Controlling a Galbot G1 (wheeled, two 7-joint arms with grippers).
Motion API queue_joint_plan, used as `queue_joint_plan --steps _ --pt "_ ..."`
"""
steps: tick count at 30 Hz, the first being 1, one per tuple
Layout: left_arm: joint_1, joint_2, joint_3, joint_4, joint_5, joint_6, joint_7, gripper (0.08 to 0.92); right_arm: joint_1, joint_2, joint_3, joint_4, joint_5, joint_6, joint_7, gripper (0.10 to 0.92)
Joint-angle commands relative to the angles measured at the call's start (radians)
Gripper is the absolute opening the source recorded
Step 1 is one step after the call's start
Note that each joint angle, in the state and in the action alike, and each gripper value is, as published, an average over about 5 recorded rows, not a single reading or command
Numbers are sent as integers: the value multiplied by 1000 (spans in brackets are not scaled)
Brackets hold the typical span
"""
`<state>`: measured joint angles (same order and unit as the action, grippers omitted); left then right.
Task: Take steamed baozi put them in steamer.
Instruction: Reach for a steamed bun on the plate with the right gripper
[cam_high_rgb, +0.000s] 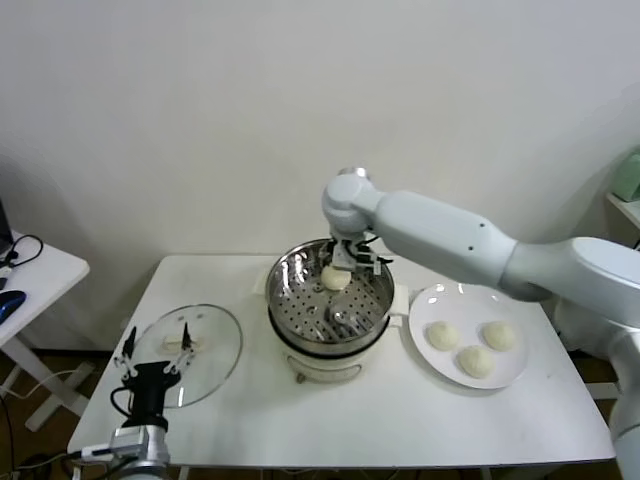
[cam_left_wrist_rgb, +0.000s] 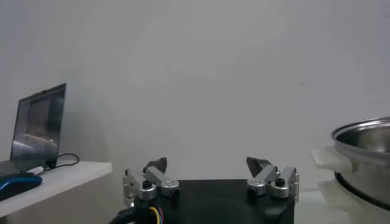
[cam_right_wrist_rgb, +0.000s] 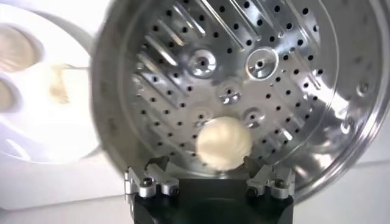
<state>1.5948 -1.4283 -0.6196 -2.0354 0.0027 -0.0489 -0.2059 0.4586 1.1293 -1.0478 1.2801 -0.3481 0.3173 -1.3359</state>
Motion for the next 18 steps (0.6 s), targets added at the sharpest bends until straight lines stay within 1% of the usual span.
queue_joint_plan --steps 1,3,5,11,18 --pt "-7 14 3 2 -17 5 -13 823 158 -243 -117 1 576 -325 -28 823" --pt "-5 20 5 -3 -28 3 -15 823 150 -289 -128 -44 635 -381 -20 823" --pt "-2 23 5 -7 -32 2 -14 823 131 -334 -131 -81 652 -406 -14 823" --pt "10 26 4 -12 -19 1 -13 823 32 -407 -99 -163 518 -406 4 823" --pt "21 21 0 -19 -7 1 -17 823 -161 -413 25 -228 410 -393 32 823"
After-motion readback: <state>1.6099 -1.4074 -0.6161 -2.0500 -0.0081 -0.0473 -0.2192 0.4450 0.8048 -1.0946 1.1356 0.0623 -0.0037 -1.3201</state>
